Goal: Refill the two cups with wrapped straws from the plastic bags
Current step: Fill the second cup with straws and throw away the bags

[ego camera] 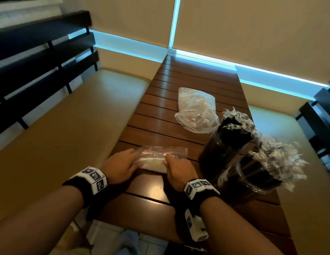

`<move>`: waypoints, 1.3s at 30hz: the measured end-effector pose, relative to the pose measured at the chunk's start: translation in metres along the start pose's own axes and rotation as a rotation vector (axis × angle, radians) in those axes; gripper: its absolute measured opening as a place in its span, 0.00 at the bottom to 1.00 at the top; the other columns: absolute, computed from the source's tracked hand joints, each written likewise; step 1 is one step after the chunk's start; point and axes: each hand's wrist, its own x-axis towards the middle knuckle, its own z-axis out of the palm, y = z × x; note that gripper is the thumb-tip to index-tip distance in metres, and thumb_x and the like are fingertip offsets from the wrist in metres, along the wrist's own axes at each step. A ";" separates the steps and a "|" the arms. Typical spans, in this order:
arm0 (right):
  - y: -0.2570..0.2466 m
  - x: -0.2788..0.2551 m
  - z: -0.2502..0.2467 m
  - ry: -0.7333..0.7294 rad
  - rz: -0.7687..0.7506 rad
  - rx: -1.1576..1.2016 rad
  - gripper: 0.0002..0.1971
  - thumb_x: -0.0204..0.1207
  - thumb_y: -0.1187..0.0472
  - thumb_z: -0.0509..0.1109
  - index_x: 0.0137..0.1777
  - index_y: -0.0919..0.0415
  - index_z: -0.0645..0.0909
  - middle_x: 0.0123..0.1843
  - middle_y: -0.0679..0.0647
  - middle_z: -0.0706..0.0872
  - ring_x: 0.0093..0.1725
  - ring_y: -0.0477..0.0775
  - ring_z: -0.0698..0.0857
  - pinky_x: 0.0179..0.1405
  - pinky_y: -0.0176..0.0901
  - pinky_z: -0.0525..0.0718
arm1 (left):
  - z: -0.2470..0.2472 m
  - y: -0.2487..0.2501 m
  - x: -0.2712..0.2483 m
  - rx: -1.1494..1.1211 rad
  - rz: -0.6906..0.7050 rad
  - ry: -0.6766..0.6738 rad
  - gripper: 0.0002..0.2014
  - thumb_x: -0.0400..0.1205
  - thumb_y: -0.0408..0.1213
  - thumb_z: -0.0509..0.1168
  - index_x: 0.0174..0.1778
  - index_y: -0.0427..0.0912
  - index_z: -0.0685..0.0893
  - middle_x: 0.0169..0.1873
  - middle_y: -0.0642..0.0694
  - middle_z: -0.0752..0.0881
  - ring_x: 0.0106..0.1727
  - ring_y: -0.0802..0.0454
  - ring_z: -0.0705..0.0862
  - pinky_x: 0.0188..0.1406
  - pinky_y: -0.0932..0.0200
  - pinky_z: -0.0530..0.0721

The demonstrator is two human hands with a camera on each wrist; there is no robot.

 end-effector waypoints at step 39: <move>-0.030 0.035 -0.053 0.150 0.522 1.332 0.26 0.70 0.38 0.67 0.56 0.58 0.84 0.59 0.64 0.88 0.58 0.65 0.86 0.65 0.63 0.83 | -0.045 0.095 0.009 -0.109 0.194 0.547 0.04 0.75 0.33 0.73 0.44 0.44 0.86 0.46 0.49 0.84 0.43 0.49 0.84 0.41 0.50 0.87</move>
